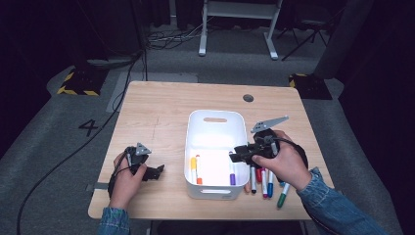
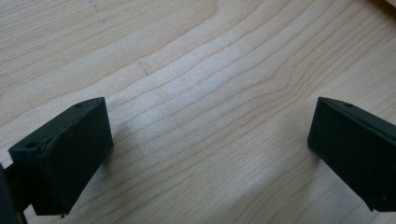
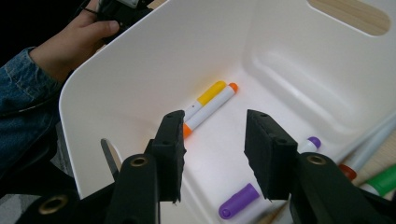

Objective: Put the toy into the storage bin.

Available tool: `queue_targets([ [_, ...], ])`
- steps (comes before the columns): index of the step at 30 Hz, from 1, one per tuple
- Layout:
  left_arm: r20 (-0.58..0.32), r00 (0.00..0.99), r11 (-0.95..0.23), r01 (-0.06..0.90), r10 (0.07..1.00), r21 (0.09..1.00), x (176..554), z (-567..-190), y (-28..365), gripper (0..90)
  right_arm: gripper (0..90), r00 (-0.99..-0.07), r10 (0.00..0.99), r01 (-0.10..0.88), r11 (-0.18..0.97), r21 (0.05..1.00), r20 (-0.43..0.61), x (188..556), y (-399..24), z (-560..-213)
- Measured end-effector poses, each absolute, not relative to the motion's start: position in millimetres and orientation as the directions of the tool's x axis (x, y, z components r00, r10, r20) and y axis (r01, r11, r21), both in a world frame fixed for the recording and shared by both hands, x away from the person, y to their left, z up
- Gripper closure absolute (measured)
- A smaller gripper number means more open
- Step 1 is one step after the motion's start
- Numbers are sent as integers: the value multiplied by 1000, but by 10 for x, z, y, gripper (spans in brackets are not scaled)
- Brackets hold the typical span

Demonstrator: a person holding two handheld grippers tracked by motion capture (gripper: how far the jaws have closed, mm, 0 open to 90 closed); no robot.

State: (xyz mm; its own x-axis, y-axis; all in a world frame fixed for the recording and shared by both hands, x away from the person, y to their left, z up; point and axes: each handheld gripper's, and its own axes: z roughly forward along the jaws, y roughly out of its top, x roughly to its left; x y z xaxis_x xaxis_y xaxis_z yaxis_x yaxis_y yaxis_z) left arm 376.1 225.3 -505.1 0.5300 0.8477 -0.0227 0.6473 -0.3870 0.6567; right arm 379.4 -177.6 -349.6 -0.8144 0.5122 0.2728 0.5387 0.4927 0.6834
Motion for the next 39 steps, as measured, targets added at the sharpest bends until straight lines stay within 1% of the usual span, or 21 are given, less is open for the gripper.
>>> queue_targets([
  [11,-23,530,-387,647,848,657,3760,-5052,2253,1,600,-776,575,564,444,696,261,3824,-2138,-3373],
  [24,-25,532,-388,649,847,654,3761,-5049,2254,1,595,-706,654,613,374,696,271,3860,-2562,-3374],
  [29,-25,532,-388,649,847,655,3761,-5049,2255,1,589,-681,680,628,352,694,272,3873,-2717,-3396],
  [34,-25,531,-388,649,847,654,3760,-5049,2254,1,560,-647,716,644,332,689,261,3895,-2900,-3455],
  [39,-25,532,-388,649,847,654,3761,-5049,2254,1,558,-620,744,662,324,676,249,3921,-3029,-3525],
])
